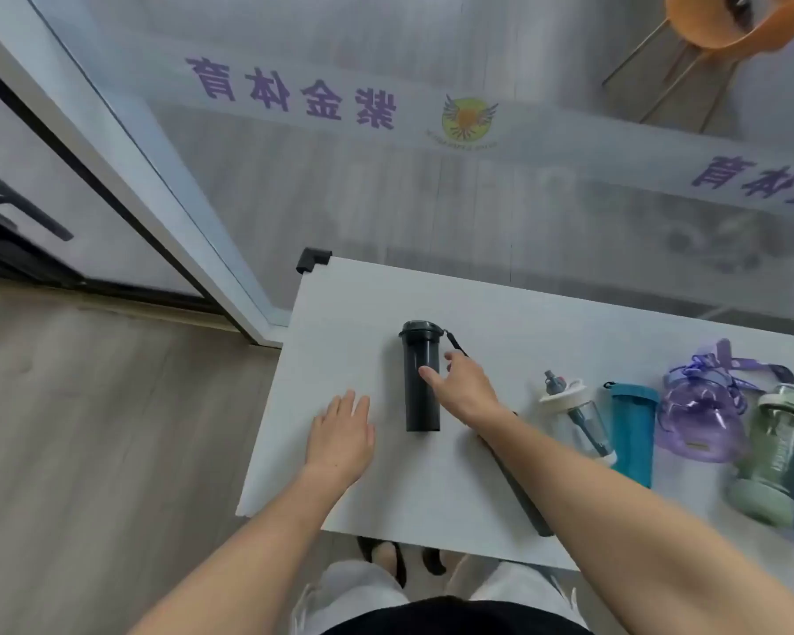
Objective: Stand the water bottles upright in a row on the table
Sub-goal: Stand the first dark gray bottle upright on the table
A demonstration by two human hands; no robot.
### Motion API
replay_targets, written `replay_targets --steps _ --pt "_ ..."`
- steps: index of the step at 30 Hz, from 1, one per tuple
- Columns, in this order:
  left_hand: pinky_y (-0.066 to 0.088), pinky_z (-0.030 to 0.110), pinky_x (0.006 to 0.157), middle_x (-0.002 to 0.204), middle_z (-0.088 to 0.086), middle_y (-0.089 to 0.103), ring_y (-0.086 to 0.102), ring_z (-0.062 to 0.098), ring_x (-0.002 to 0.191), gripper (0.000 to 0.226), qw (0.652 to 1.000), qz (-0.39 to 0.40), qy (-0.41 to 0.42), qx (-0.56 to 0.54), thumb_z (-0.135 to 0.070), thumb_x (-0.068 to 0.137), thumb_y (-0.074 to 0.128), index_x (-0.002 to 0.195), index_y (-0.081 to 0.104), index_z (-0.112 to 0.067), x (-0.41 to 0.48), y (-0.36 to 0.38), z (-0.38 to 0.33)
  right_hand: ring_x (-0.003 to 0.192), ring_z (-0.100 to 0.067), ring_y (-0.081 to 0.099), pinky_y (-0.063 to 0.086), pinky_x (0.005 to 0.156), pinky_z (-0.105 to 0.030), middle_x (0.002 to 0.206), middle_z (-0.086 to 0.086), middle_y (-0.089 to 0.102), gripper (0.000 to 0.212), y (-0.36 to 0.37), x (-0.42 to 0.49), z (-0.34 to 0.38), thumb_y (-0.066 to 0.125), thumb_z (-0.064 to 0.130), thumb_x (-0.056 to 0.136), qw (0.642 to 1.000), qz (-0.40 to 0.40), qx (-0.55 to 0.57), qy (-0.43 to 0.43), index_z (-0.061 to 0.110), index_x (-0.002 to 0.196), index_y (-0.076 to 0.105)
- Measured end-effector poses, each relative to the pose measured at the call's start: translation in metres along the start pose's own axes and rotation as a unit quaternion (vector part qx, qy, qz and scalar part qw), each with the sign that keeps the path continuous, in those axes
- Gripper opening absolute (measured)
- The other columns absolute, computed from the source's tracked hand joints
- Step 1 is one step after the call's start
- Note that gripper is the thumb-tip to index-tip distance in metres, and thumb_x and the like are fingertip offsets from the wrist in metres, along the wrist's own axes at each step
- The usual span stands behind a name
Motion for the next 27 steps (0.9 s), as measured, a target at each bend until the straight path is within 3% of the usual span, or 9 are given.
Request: replay_targets --steps 2,4,7,13,20,27 --pt "0.04 0.04 0.102 0.151 0.004 0.036 0.037 0.024 0.135 0.041 1.0 -0.003 -0.001 -0.005 -0.034 0.101 0.041 0.139 0.04 -0.019 0.011 0.002 0.006 0.125 -0.024 0.056 0.047 0.094 -0.039 0.139 -0.003 0.058 0.073 0.0 0.009 0.009 0.058 0.063 0.091 1.0 -0.004 0.012 0.022 0.013 0.143 0.047" --pt "0.04 0.039 0.102 0.147 0.003 0.037 0.036 0.025 0.133 0.039 1.0 0.001 0.002 0.012 -0.033 0.098 0.046 0.135 0.042 -0.02 0.018 0.01 0.01 0.102 -0.021 0.063 0.049 0.081 -0.036 0.114 0.001 0.066 0.062 0.003 0.015 0.016 0.062 0.066 0.086 0.999 -0.002 0.018 0.041 0.017 0.122 0.057" --pt "0.038 0.042 0.106 0.154 0.004 0.027 0.025 0.028 0.141 0.051 0.999 0.035 -0.004 0.026 -0.037 0.097 0.052 0.142 0.034 -0.022 0.024 0.025 0.015 0.09 -0.017 0.064 0.054 0.078 -0.036 0.097 0.005 0.067 0.055 0.015 0.026 0.016 0.069 0.067 0.076 0.998 0.008 0.05 0.047 0.021 0.105 0.059" --pt "0.026 0.054 0.115 0.164 0.004 0.001 0.0 0.03 0.151 0.061 0.997 0.073 -0.017 0.015 -0.04 0.1 0.049 0.151 0.018 -0.03 0.037 0.034 0.004 0.092 -0.02 0.065 0.055 0.081 -0.039 0.097 0.007 0.067 0.045 0.012 0.039 0.008 0.065 0.061 0.081 0.998 0.013 0.042 0.041 0.022 0.102 0.06" --pt "0.022 0.06 0.115 0.165 0.003 -0.005 -0.006 0.03 0.151 0.064 0.996 0.087 -0.005 0.016 -0.037 0.1 0.048 0.155 0.014 -0.033 0.073 0.025 -0.035 0.117 -0.021 0.061 0.051 0.098 -0.044 0.127 0.004 0.064 0.066 -0.047 0.059 -0.01 0.07 0.057 0.086 0.982 -0.101 0.156 0.024 0.019 0.138 0.053" --pt "0.025 0.068 0.11 0.165 0.002 -0.013 -0.013 0.03 0.151 0.071 0.995 0.096 -0.033 0.011 -0.03 0.099 0.053 0.155 0.009 -0.038 0.11 0.019 -0.05 0.106 -0.011 0.062 0.056 0.092 -0.041 0.121 0.011 0.063 0.058 -0.078 0.075 -0.018 0.083 0.04 0.082 0.944 -0.181 0.271 -0.046 0.024 0.129 0.052"
Point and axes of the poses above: each hand's wrist, its own x-axis towards the middle knuckle, its own y-axis out of the palm, z = x × y, the point moved 6 cm from there along x, towards the middle knuckle
